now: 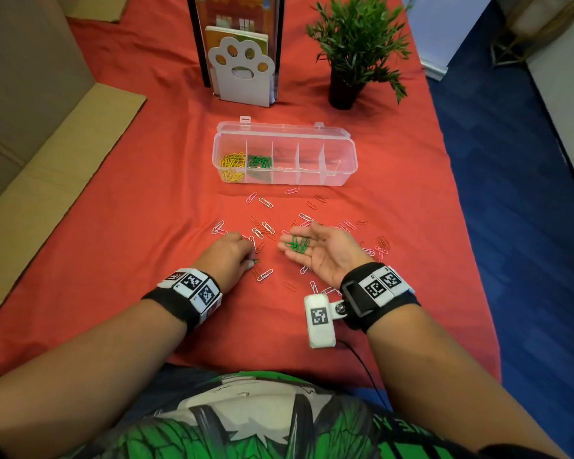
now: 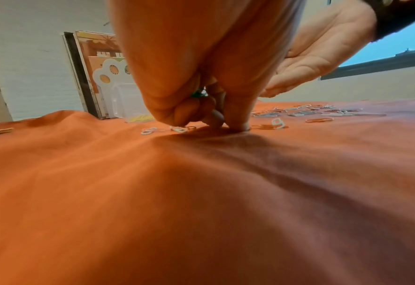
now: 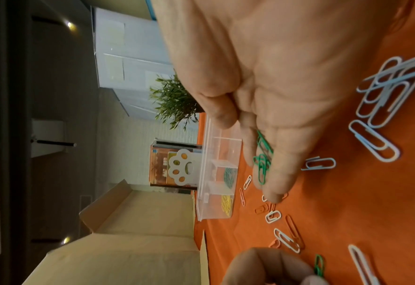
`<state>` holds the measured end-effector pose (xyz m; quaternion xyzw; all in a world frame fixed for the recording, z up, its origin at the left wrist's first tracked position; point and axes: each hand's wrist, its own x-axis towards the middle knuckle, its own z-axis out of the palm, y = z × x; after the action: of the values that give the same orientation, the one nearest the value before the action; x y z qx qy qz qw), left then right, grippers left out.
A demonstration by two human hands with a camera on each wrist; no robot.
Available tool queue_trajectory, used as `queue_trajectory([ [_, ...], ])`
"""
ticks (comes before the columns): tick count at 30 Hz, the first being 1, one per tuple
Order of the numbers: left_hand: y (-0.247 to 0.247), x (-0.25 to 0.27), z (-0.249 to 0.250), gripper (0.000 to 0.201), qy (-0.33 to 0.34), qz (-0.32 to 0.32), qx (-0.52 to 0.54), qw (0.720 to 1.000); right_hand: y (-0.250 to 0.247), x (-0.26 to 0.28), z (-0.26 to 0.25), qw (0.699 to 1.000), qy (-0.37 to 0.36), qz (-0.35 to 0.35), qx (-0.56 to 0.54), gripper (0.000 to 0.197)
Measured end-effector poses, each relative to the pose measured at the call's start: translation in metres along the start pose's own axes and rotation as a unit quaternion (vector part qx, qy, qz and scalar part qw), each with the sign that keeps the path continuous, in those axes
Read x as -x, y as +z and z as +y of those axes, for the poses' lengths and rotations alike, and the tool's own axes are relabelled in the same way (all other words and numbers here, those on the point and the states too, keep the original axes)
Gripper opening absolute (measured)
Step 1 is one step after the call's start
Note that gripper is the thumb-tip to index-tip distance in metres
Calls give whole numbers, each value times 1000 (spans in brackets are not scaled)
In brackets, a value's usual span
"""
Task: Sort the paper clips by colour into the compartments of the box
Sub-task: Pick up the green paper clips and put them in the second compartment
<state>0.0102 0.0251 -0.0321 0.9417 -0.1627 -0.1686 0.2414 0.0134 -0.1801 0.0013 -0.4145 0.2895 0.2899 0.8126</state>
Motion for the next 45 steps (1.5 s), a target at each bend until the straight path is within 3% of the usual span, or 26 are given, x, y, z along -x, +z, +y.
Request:
queue_trajectory([
  [4,1,0,0,9,-16,6,17,1000,7,1,2,989,-41,54,134,22],
  [7,-4,-4,4,11,-113,18,183,976,8,0,4,965,-60,73,243,29],
  [8,-7,-5,7,15,-148,13,289,946,10,-1,4,962,-57,74,255,30],
  [9,-11,-6,10,21,-180,7,403,898,10,-1,2,963,-53,79,252,31],
  [12,-34,-13,19,26,-248,-4,641,726,14,-2,-5,974,-37,97,202,26],
  [13,-44,-18,23,25,-258,-1,677,689,15,-3,-8,975,-33,105,193,24],
  [15,-68,-33,30,21,-258,12,708,658,14,-6,-12,973,-32,125,193,30],
  [19,-112,-74,45,13,-236,49,711,661,13,-12,-21,964,-68,147,211,45],
  [23,-130,-105,49,18,-252,86,691,672,13,-13,-31,937,-127,166,281,41],
  [29,-114,-108,36,24,-233,114,631,731,18,-18,-47,880,-206,165,394,36],
  [34,-87,-80,20,23,-222,214,477,823,60,-39,-80,794,-378,170,445,37],
  [36,-73,-62,7,21,-223,221,416,853,80,-50,-89,765,-418,166,461,37],
  [38,-60,-44,-2,19,-223,208,365,880,98,-62,-91,745,-418,142,500,40],
  [42,-44,-15,-5,16,-208,153,254,932,109,-77,-86,757,-293,88,578,67],
  [45,-38,-2,-5,15,-219,108,201,949,100,-69,-85,759,-312,115,560,66],
])
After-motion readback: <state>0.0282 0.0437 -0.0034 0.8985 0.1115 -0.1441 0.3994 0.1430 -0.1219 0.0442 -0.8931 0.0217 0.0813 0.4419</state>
